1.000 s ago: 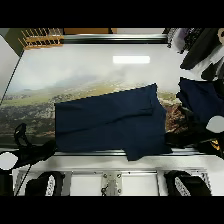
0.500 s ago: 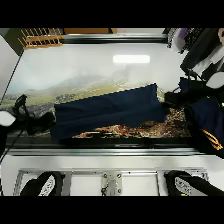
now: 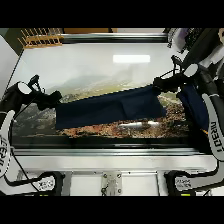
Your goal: Fold the clothes and pants, and hang the long-sleeved shirts on hangers.
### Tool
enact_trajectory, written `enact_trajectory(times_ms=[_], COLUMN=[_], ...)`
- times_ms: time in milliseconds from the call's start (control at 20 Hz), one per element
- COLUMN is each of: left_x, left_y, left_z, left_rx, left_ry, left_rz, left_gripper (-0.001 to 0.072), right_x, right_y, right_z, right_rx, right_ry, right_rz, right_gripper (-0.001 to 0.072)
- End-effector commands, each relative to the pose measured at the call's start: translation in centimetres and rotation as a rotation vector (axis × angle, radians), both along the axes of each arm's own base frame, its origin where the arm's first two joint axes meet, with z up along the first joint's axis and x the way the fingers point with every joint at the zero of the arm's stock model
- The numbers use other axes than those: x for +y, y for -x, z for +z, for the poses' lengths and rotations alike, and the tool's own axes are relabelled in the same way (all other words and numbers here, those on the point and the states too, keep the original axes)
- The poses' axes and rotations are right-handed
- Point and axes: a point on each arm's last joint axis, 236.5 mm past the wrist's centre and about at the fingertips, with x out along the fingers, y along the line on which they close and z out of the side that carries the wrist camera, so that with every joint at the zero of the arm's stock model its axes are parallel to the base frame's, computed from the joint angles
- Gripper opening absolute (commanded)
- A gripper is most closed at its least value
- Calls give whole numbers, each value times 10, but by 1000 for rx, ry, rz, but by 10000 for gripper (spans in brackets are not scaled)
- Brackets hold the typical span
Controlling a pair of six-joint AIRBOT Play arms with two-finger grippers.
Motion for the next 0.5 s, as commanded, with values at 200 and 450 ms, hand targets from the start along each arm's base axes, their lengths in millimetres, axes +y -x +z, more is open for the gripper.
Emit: enact_trajectory(times_ms=[200,450], left_x=[-6,-4], left_y=[-34,-56], left_z=[-25,22], left_rx=[21,-59], left_ry=[11,2], left_rz=[-18,-37], left_gripper=[445,544], right_x=[19,15], right_y=[-36,-43], right_z=[-32,-2], right_rx=[-62,-127], right_ry=[-43,-77], right_rz=[-32,-3], right_gripper=[66,662])
